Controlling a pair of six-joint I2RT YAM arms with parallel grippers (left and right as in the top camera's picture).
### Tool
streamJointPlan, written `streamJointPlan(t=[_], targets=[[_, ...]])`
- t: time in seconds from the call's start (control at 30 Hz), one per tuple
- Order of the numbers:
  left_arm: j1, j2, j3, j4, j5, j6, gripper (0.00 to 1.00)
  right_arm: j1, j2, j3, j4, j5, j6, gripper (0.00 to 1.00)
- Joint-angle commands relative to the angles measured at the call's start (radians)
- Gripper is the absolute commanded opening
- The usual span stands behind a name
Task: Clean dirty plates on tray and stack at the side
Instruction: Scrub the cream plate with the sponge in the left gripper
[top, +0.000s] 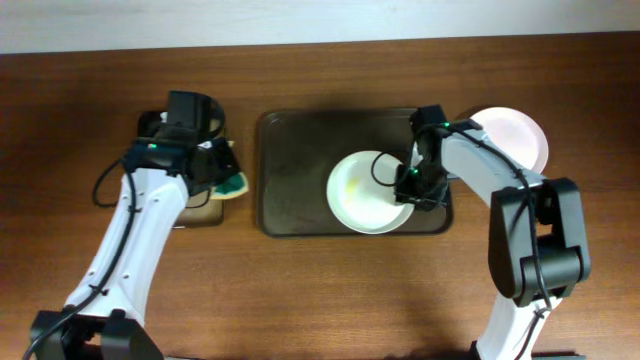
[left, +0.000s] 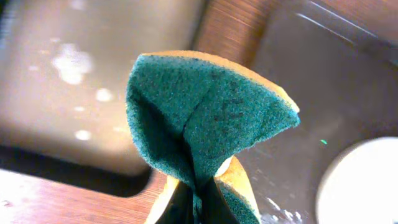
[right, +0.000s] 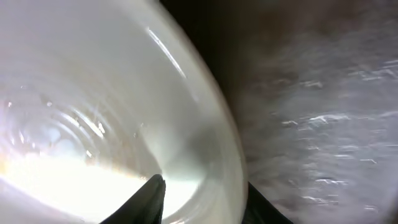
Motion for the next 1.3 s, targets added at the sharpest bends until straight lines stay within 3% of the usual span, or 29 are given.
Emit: streamJointPlan(t=[0.0,0.03,0.1,0.2,0.27,0.3,0.33,0.37,0.43,0.5,0.57,0.6,1.0,1.17,1.27], targets=[[-0.100,0.026,0.000,0.025,0.027,0.019,0.00,0.098,0.018,-0.082,0.098,-0.047,0.002,0.48],[-0.124,0.036,0.000,0.032,0.027,0.020,0.00,0.118,0.018,-0.084,0.114,-0.047,0.002,0.48],[-0.171,0.063,0.000,0.055,0.027,0.019,0.00,0.137,0.018,-0.080,0.134,-0.048,0.003,0.18],[-0.229,0.118,0.000,0.101,0.035,0.019,0.00,0.122,0.018,-0.080,0.138,-0.032,0.074,0.06],[-0.257,0.152,0.000,0.137,0.047,0.019,0.00,0.116,0.018,-0.080,0.152,-0.032,0.130,0.06],[-0.274,0.173,0.000,0.164,0.066,0.019,0.00,0.116,0.018,-0.081,0.173,-0.031,0.129,0.13],[-0.287,0.190,0.000,0.184,0.087,0.019,0.00,0.116,0.018,-0.082,0.184,-0.027,0.129,0.30],[-0.301,0.206,0.000,0.202,0.104,0.019,0.00,0.116,0.018,-0.082,0.194,-0.024,0.129,0.37],[-0.328,0.238,0.000,0.232,0.116,0.019,0.00,0.116,0.018,-0.082,0.204,-0.021,0.129,0.41],[-0.346,0.264,0.000,0.251,0.117,0.015,0.00,0.116,0.018,-0.082,0.205,-0.020,0.129,0.33],[-0.366,0.291,0.000,0.276,0.128,0.015,0.00,0.116,0.018,-0.082,0.204,-0.021,0.129,0.07],[-0.374,0.302,0.000,0.286,0.135,0.015,0.00,0.116,0.018,-0.082,0.204,-0.020,0.129,0.04],[-0.424,0.450,0.000,0.408,0.154,-0.010,0.00,0.116,0.018,-0.082,0.201,-0.021,0.129,0.04],[-0.396,0.455,0.002,0.271,-0.133,-0.006,0.00,0.116,0.018,-0.082,0.200,-0.021,0.129,0.04],[-0.354,0.443,0.031,0.124,-0.398,-0.007,0.00,0.116,0.018,-0.082,0.201,-0.021,0.129,0.04]])
